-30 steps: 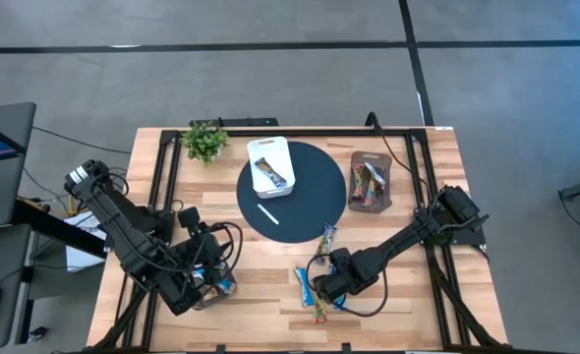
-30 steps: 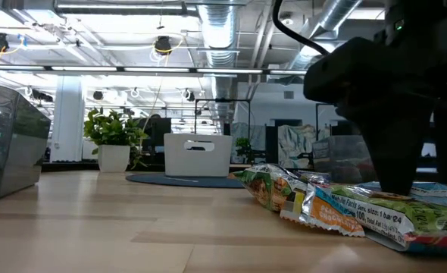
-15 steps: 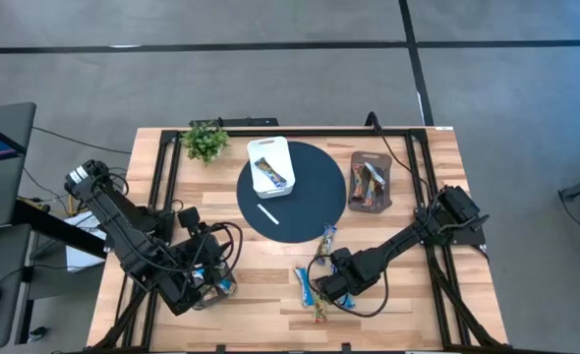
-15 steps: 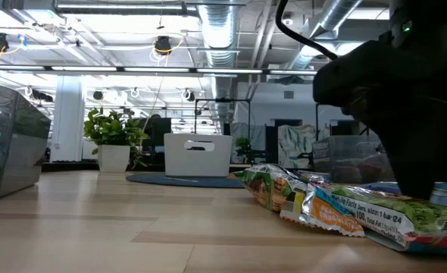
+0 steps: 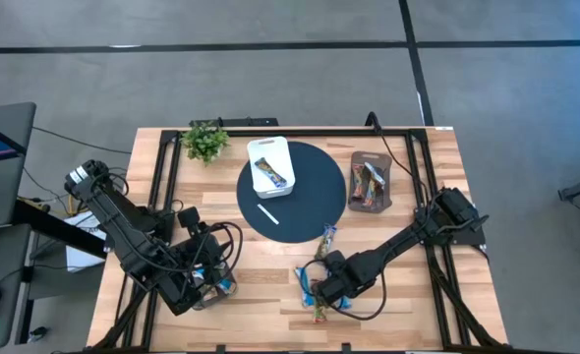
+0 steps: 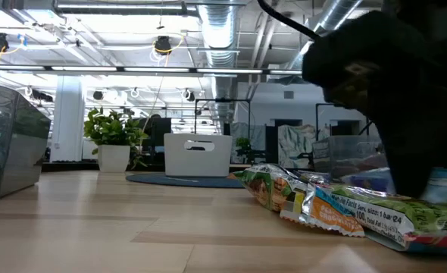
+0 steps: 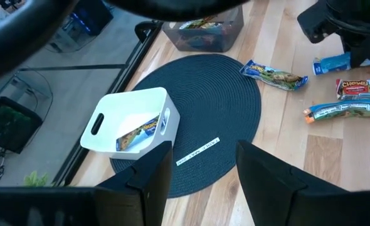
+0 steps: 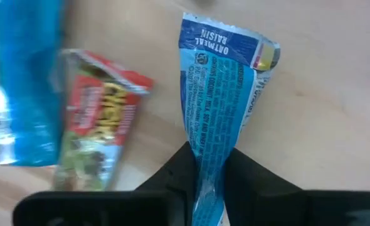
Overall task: Pick and place Granola Bars by type
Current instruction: Put the bottom blue granola bar into the white bin
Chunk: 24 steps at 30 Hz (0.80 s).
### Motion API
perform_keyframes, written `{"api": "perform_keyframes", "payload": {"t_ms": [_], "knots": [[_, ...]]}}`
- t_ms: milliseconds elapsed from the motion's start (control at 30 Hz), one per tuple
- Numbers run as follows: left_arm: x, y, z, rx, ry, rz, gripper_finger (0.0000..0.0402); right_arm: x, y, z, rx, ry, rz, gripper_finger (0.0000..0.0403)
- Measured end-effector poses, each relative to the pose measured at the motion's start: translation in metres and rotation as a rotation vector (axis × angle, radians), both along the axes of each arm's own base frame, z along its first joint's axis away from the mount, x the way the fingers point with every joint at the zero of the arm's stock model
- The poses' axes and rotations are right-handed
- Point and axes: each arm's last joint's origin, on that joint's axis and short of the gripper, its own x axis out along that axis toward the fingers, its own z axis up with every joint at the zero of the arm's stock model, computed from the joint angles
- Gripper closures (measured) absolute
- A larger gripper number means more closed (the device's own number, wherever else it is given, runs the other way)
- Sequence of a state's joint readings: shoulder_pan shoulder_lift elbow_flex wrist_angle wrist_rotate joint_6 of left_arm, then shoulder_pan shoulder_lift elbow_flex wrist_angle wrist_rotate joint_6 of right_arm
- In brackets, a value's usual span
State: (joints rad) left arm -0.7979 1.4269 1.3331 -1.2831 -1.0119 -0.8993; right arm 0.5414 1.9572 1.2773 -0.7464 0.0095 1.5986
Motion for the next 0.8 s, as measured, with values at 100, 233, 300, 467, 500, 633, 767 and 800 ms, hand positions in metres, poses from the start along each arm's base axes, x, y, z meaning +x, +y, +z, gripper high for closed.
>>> {"api": "perform_keyframes", "payload": {"t_ms": [100, 233, 300, 467, 500, 633, 767, 800], "knots": [[0.000, 0.000, 0.000, 0.013, -0.012, 0.003, 0.0230, 0.006, 0.003, 0.008, -0.005, -0.049, 0.028, 0.0358], [0.000, 0.000, 0.001, 0.026, -0.026, 0.007, 0.0230, 0.016, 0.004, 0.021, -0.016, -0.105, 0.083, 0.0363], [0.000, 0.001, 0.001, 0.029, -0.029, 0.008, 0.0230, 0.023, 0.004, 0.030, -0.011, -0.140, 0.125, 0.0364], [0.000, 0.001, 0.001, 0.029, -0.031, 0.009, 0.0230, 0.045, -0.007, 0.055, -0.020, -0.232, 0.228, 0.0365], [0.000, 0.001, 0.001, 0.025, -0.035, 0.012, 0.0230, 0.050, -0.011, 0.060, -0.027, -0.254, 0.247, 0.0365], [0.000, 0.000, 0.001, -0.005, -0.057, 0.033, 0.0230, 0.071, -0.033, 0.085, -0.075, -0.349, 0.329, 0.0365], [0.000, 0.000, 0.001, -0.035, -0.071, 0.050, 0.0230, 0.091, -0.065, 0.109, -0.145, -0.430, 0.403, 0.0365], [0.000, 0.000, 0.001, -0.044, -0.075, 0.055, 0.0230, 0.096, -0.075, 0.114, -0.165, -0.446, 0.413, 0.0365]]}}
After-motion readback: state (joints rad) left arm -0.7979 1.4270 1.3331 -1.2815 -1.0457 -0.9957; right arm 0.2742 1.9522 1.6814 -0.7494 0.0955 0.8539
